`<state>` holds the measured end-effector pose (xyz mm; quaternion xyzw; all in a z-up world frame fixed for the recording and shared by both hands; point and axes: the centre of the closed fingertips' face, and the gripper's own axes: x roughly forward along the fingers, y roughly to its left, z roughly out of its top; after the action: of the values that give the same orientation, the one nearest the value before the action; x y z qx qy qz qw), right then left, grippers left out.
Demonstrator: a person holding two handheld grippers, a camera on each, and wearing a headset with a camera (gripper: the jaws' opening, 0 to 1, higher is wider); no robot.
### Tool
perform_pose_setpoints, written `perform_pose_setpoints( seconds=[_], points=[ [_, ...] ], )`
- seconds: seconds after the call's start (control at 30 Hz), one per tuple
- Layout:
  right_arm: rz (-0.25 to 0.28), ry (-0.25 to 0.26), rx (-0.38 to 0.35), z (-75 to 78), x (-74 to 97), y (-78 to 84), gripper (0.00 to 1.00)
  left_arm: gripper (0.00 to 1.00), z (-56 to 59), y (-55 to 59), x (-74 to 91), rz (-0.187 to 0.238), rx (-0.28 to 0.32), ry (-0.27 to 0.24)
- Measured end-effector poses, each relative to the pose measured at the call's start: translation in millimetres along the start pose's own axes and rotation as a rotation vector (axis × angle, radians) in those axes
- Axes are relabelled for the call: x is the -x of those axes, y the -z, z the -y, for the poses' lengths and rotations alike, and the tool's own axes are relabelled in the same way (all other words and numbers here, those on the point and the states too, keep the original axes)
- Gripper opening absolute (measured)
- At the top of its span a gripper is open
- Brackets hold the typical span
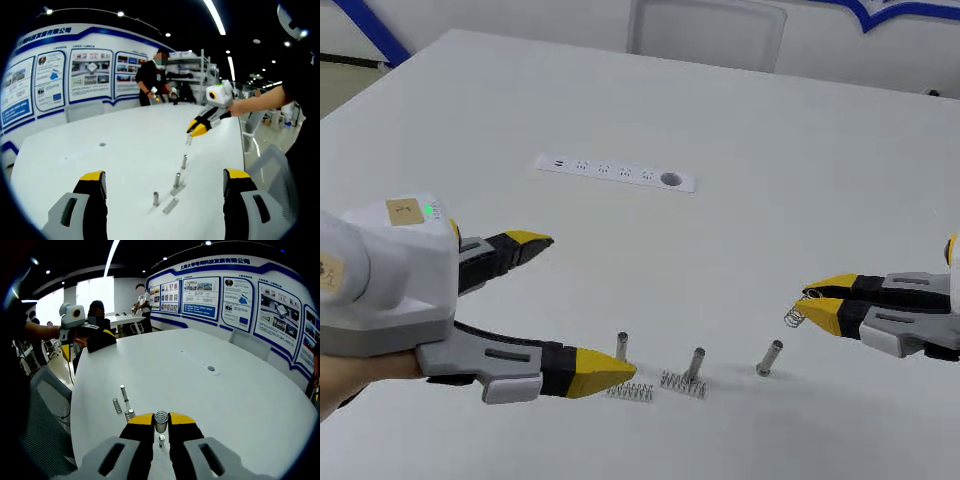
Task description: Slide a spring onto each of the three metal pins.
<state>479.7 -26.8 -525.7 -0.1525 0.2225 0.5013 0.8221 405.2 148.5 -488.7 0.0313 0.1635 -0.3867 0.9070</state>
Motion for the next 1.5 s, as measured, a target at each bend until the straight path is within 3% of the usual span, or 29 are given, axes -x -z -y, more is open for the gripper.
perform_pose_setpoints(
  seconds=[0.37, 0.53, 0.7, 0.83, 1.23, 1.5],
  points=[
    [-0.039, 0.003, -0.045, 6.4, -12.0, 24.5, 0.11, 1.0, 1.5, 7.0, -1.6, -0.039, -0.014, -0.002],
    [-0.04, 0.003, -0.064, 4.8, -16.6, 28.5, 0.11, 1.0, -1.0, 2.4, 0.0, -0.008, 0.024, -0.017],
    [-0.065, -0.013, -0.052, 0.1, -20.6, 33.6, 0.11, 1.0, -2.4, 6.4, 1.9, -0.022, 0.023, -0.022],
    [-0.075, 0.007, -0.037, 3.1, -22.4, 35.2, 0.11, 0.99, -1.3, 7.6, 3.3, -0.022, 0.031, -0.022],
    [-0.113, 0.003, -0.055, 1.4, -31.4, 50.3, 0.11, 0.99, -1.0, 13.3, 5.8, -0.043, 0.038, -0.02],
    [-0.168, 0.004, 0.004, -3.4, -39.5, 66.0, 0.11, 0.98, -2.9, 15.5, 7.3, -0.053, 0.033, -0.026]
  ],
)
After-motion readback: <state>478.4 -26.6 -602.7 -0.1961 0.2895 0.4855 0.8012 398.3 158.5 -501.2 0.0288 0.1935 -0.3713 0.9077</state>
